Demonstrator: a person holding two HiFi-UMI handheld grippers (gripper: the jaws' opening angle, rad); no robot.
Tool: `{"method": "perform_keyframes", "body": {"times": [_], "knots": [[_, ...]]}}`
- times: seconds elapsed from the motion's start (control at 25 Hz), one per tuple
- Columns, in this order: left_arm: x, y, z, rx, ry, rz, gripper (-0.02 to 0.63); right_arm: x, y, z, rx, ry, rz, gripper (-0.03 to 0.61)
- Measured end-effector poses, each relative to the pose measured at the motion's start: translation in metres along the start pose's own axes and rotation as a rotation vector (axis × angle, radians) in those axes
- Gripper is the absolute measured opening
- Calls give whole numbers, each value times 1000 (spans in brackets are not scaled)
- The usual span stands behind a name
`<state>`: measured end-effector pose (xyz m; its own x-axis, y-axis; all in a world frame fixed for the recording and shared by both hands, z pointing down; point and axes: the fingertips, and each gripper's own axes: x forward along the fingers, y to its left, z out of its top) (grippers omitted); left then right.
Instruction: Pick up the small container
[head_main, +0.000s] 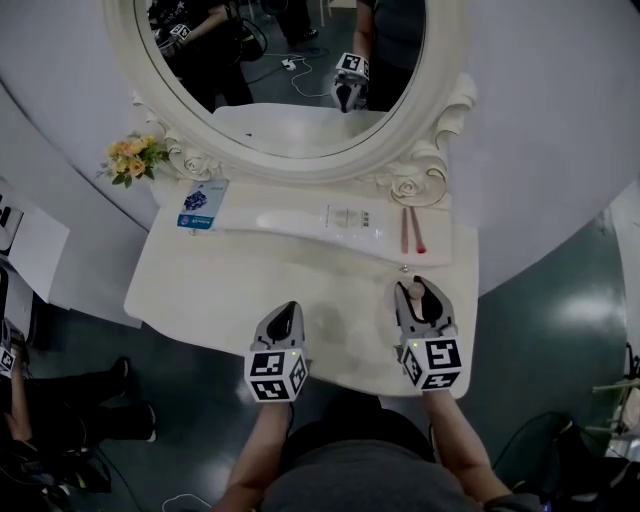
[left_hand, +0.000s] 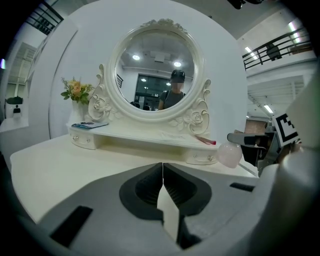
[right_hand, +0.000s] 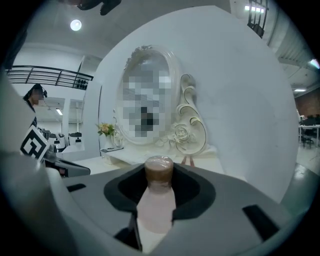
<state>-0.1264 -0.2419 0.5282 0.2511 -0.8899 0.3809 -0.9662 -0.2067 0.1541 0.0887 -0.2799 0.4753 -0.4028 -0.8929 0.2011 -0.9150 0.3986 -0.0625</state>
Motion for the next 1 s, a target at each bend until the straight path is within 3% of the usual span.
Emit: {"method": "perform_keyframes", "body": {"times": [1.0], "knots": [[-3,-9,13,33,-34,-25,8,-39,6,75,9,-184,5,143]]}}
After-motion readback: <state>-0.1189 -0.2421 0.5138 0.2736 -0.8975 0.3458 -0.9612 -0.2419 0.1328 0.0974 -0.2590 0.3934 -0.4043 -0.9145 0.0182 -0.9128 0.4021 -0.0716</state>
